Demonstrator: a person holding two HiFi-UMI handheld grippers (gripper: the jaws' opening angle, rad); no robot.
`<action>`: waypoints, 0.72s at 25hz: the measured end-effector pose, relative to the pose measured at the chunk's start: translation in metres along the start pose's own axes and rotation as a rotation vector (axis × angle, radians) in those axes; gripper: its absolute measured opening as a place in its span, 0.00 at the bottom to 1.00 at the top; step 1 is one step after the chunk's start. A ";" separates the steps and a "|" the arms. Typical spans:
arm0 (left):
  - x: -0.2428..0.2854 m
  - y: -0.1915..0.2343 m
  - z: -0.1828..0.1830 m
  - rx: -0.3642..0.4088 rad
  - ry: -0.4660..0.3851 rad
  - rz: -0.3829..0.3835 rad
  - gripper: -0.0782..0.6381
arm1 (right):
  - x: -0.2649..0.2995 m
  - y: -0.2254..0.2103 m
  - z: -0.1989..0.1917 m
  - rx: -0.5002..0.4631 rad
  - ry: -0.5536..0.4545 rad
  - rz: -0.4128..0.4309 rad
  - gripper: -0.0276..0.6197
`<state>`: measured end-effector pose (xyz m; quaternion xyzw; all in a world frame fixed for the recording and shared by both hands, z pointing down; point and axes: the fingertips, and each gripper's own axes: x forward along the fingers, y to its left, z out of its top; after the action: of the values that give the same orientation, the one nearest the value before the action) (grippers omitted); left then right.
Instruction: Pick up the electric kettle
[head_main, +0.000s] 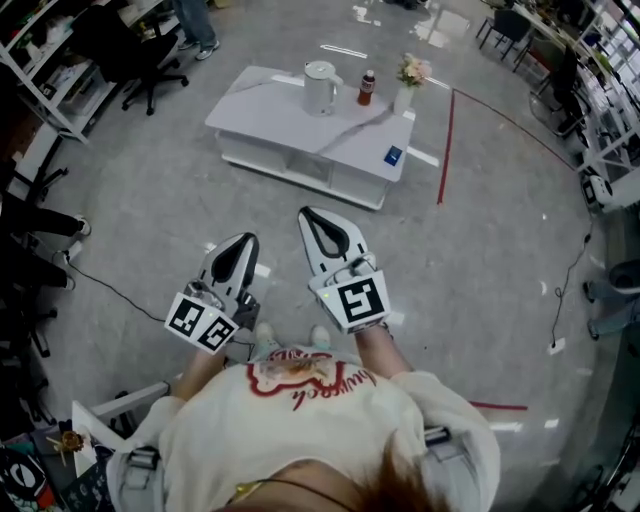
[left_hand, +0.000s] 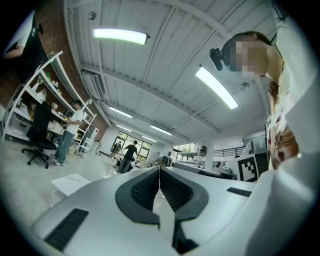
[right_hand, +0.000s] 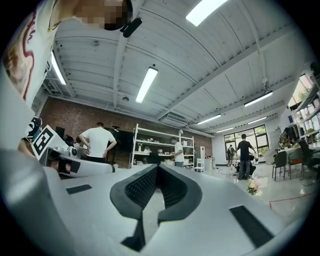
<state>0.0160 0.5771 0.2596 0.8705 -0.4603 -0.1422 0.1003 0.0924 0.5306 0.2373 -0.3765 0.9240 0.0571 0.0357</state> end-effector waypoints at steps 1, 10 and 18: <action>0.001 -0.001 -0.001 0.000 0.000 -0.001 0.13 | -0.002 -0.001 0.000 -0.005 0.001 0.000 0.07; 0.022 -0.020 -0.002 0.006 -0.043 0.029 0.13 | -0.027 -0.028 0.000 0.030 0.004 0.000 0.07; 0.037 -0.004 -0.019 -0.074 -0.055 0.049 0.13 | -0.011 -0.043 -0.052 0.134 0.128 0.033 0.07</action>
<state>0.0458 0.5494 0.2708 0.8504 -0.4786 -0.1805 0.1232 0.1289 0.5012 0.2867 -0.3609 0.9322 -0.0282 0.0006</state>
